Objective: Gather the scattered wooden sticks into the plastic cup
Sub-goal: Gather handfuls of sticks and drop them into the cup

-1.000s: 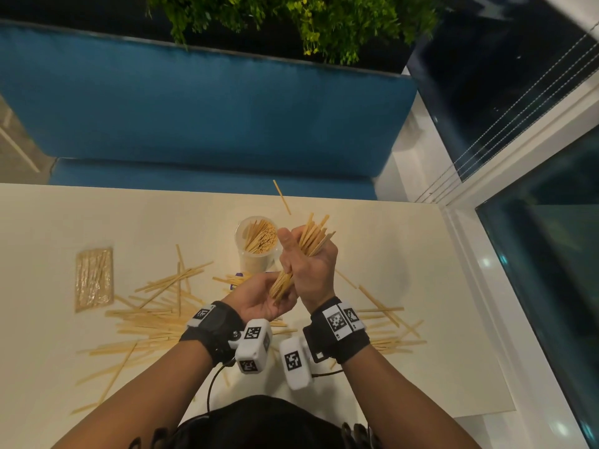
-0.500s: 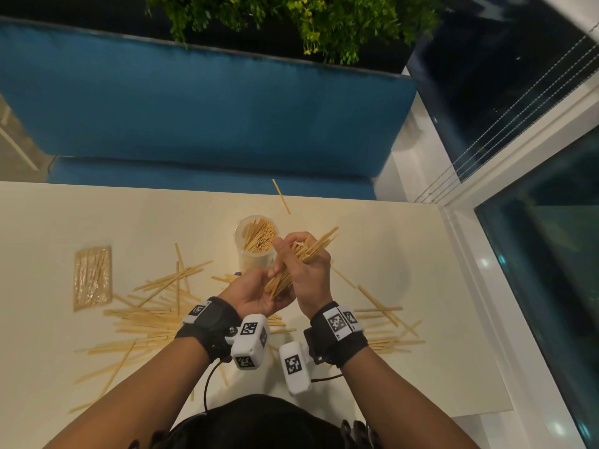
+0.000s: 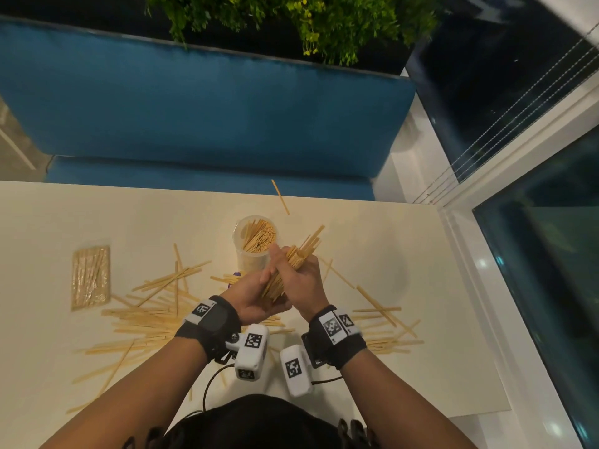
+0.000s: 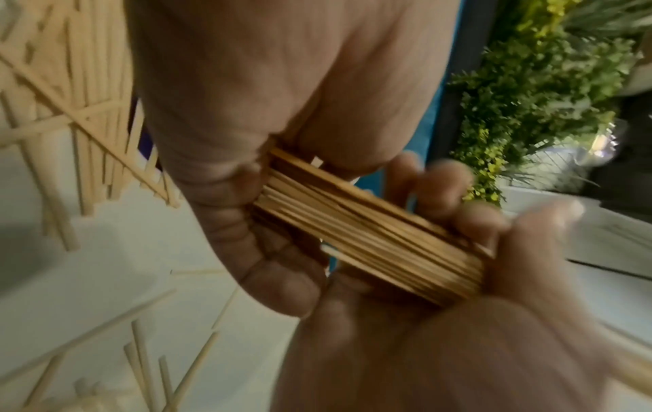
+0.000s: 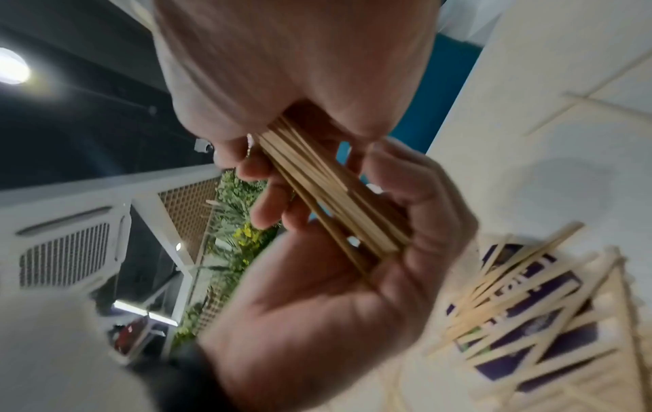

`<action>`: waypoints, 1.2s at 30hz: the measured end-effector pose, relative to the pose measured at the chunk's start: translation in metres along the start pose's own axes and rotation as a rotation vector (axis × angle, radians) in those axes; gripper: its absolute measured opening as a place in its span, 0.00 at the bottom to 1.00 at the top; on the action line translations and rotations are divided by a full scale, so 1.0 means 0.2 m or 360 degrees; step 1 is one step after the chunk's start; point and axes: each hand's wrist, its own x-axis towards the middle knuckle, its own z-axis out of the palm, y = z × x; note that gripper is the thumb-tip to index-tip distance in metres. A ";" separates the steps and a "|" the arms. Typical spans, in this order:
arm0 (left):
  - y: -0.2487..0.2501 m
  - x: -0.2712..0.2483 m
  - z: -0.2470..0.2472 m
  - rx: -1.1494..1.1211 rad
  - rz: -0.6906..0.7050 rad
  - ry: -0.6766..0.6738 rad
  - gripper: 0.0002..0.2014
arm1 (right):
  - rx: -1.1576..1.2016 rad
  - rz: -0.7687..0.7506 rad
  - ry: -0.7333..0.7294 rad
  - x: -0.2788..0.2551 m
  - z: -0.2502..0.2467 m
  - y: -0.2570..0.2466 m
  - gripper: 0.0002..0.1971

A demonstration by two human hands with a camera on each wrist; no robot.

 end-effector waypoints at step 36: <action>-0.01 0.01 0.01 0.0311 0.0302 0.0284 0.10 | -0.0059 -0.0166 0.0052 -0.04 -0.03 -0.01 0.25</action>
